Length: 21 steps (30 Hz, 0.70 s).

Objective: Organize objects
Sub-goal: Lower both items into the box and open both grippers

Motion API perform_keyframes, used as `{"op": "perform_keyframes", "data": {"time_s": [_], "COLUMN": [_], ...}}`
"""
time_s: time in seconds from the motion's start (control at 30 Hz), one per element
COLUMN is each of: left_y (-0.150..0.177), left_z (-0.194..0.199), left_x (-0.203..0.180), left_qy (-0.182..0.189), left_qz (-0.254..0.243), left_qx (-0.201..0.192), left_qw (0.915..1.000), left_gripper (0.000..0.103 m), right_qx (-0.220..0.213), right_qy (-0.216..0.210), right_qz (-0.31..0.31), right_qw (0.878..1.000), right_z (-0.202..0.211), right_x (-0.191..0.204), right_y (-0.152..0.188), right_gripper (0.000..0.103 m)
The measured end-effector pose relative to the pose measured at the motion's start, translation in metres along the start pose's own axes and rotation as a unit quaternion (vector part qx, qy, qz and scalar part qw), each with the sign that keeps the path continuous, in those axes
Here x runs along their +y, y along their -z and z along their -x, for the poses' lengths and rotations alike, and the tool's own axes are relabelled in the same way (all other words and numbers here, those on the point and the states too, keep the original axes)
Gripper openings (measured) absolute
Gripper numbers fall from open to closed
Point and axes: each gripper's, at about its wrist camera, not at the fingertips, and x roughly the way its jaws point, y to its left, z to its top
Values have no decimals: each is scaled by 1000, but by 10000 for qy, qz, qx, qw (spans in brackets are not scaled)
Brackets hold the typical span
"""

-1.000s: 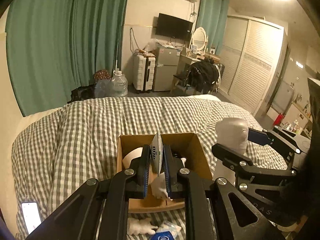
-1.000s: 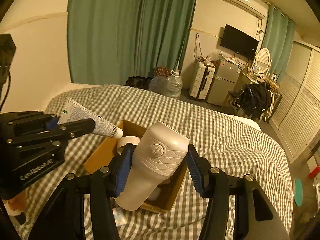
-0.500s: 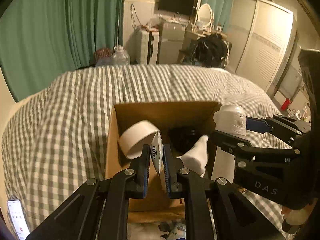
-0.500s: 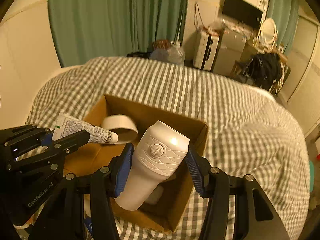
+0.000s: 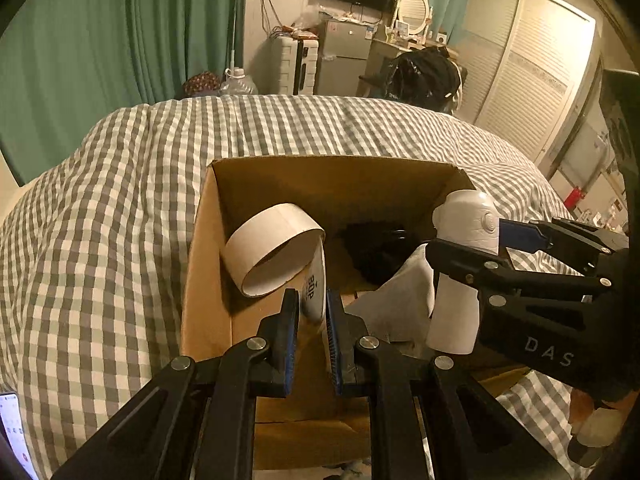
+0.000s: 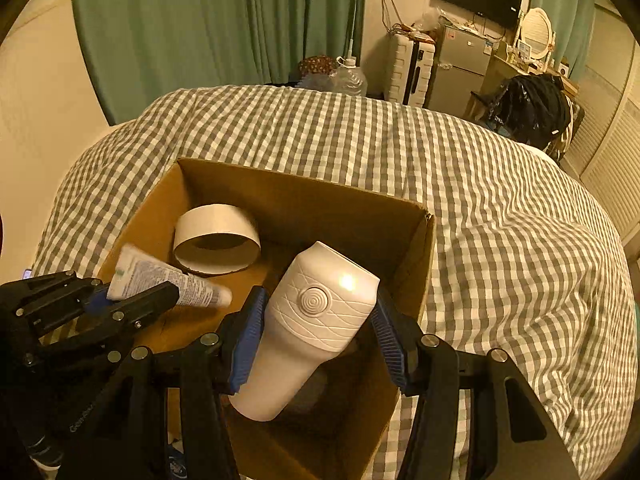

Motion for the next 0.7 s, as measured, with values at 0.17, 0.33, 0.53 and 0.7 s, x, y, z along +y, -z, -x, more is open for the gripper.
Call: {"op": "perform_keyframes", "data": {"time_s": [0.17,0.33,0.53,0.7], "left_y": [-4,-12,-27,-39], "left_z": [7,31,79,138], "left_x": [-4,-10,-13,-19], "left_qy": [10,-67,-233,-333], "left_qz": [-54,-127,-48,-127], "left_qx": [-105,-293,-766,-1277], "left_qw": [9999,9995,9968,9912], "left_gripper": [15,30,69,90], "right_qx": [-21,-271,-625,-1102], "right_qy": [40,99,221,481], "right_qz": [-20,-134,-141,-125], "right_qw": [10000,9995,9977,9927], "right_z": [2,26,77,139], "right_x": [2,0,0,8], "right_y": [-3,-11,-22,-30], "right_gripper": [53,53,73,88]}}
